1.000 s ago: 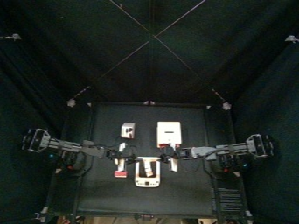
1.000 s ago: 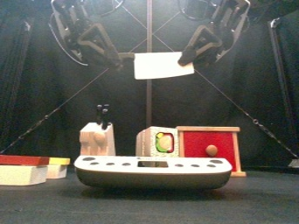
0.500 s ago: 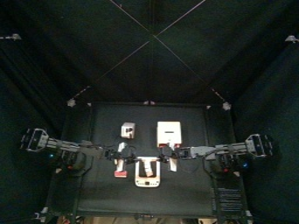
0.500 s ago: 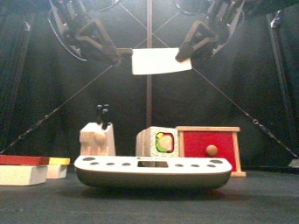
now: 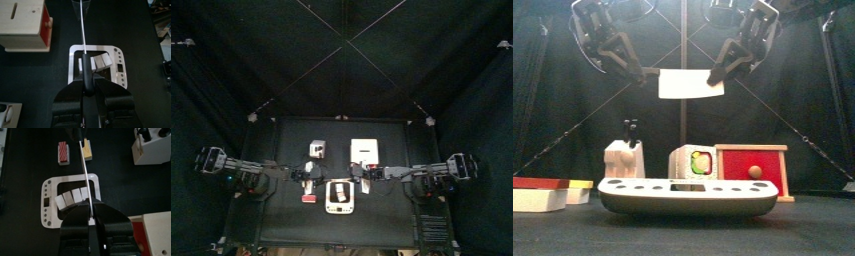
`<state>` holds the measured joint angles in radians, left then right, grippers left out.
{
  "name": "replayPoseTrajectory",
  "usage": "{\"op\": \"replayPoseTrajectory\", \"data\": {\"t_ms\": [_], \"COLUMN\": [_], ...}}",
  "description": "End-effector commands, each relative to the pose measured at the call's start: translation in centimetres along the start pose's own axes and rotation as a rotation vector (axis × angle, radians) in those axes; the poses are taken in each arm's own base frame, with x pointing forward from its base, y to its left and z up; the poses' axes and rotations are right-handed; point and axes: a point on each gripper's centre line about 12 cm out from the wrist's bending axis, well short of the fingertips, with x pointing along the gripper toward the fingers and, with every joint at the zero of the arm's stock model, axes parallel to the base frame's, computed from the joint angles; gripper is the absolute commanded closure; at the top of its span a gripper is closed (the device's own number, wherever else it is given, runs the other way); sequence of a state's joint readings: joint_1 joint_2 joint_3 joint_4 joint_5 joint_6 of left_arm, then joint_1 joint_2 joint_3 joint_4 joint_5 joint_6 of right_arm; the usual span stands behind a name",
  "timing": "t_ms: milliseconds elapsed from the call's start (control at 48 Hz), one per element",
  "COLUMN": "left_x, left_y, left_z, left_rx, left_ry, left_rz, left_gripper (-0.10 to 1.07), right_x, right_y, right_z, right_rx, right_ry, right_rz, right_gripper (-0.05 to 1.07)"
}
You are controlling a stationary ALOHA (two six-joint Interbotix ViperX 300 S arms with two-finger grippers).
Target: Cut sushi roll
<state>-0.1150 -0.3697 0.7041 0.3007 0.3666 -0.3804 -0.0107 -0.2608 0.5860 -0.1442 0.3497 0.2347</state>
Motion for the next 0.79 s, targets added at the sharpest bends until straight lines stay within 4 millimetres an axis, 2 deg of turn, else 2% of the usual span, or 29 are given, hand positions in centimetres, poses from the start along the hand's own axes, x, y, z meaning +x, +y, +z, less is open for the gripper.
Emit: {"op": "replayPoseTrajectory", "data": {"t_ms": [0, 229, 500, 771], "left_x": [-0.6, -0.3, 0.3, 2.3], "left_y": [-0.9, -1.6, -2.1, -2.6], "left_z": [1.1, 0.1, -1.5, -2.9], "left_rx": [0.044, 0.015, 0.026, 0.043], "left_ry": [-0.035, -0.058, -0.081, -0.031], "left_rz": [0.011, 0.051, 0.048, 0.029], "left_gripper": [0.56, 0.56, 0.56, 0.56], "right_x": [-0.9, -0.7, 0.1, 1.5], "right_y": [-0.2, 0.5, 0.7, 1.4], "right_z": [0.9, 0.5, -1.2, -4.1], "right_rx": [-0.009, -0.027, -0.010, 0.049], "right_ry": [-0.040, -0.048, -0.036, -0.004], "right_rz": [-0.014, -0.032, -0.055, -0.043], "right_gripper": [0.83, 0.83, 0.83, 0.83]}}
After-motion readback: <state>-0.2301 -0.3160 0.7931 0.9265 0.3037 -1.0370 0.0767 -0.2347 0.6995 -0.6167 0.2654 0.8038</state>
